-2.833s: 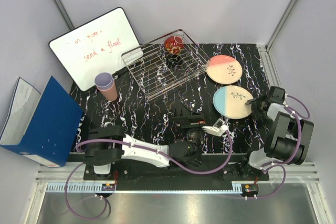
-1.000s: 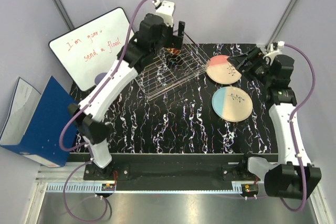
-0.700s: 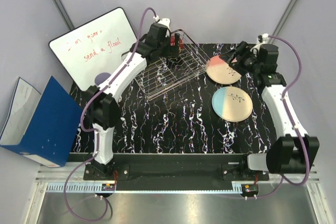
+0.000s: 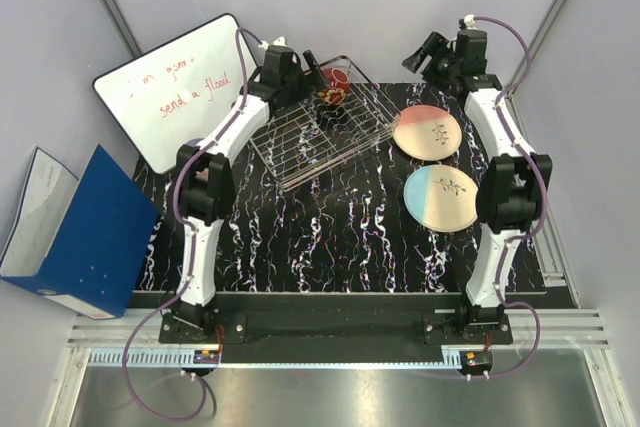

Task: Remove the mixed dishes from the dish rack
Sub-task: Adjust the dish rack at the center of the board.

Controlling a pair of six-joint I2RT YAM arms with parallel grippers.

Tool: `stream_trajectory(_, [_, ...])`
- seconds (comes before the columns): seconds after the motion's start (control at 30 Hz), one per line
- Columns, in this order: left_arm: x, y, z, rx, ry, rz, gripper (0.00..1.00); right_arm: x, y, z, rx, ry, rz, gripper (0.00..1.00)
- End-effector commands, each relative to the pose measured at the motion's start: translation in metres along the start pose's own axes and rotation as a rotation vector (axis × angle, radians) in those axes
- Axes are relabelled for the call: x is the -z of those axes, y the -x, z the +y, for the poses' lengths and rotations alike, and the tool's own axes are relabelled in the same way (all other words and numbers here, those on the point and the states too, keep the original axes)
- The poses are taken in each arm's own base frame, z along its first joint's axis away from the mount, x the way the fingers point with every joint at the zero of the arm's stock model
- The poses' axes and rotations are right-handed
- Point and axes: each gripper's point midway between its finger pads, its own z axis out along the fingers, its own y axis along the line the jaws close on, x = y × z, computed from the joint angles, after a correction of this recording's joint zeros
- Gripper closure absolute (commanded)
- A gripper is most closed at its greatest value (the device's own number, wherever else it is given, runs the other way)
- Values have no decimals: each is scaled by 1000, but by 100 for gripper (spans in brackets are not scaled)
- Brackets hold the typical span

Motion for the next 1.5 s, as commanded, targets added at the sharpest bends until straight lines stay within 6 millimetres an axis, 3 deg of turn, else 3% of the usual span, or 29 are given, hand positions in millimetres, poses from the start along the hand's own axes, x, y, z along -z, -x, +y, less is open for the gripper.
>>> stream_trajectory(0.0, [12, 9, -47, 70, -184, -27, 1, -25, 4, -13, 81, -31, 3, 20])
stream_trajectory(0.1, [18, -6, -43, 69, -191, 13, 1, -43, -13, -31, 116, -78, 40, 22])
stream_trajectory(0.13, [29, -1, -50, 62, -212, -2, 1, -49, -22, -36, 122, -80, 61, 23])
stream_trajectory(0.2, [36, -8, -45, 50, -205, 7, 1, -54, -35, -37, 147, -78, 92, 23])
stream_trajectory(0.37, [73, 4, -66, 21, -257, -29, 1, -66, -69, -25, 214, -74, 150, 24])
stream_trajectory(0.47, [89, 10, -76, -6, -274, -53, 1, -69, -74, -21, 228, -83, 150, 23])
stream_trajectory(0.63, [96, 7, -75, -27, -272, -55, 1, -69, -77, -18, 222, -76, 144, 23])
stream_trajectory(0.83, [94, 0, -72, -26, -269, -37, 1, -75, -95, -40, 250, -134, 190, 24])
stream_trajectory(1.0, [94, 0, -72, -31, -271, -35, 1, -80, -121, -50, 230, -130, 259, 47])
stream_trajectory(1.17, [97, 1, -74, -40, -274, -38, 1, -80, -134, -57, 209, -138, 294, 65])
stream_trajectory(1.3, [100, 2, -74, -44, -274, -41, 1, -68, -136, -59, 182, -165, 297, 100])
stream_trajectory(1.47, [101, 3, -73, -56, -271, -47, 1, -40, -151, -56, 152, -165, 326, 100])
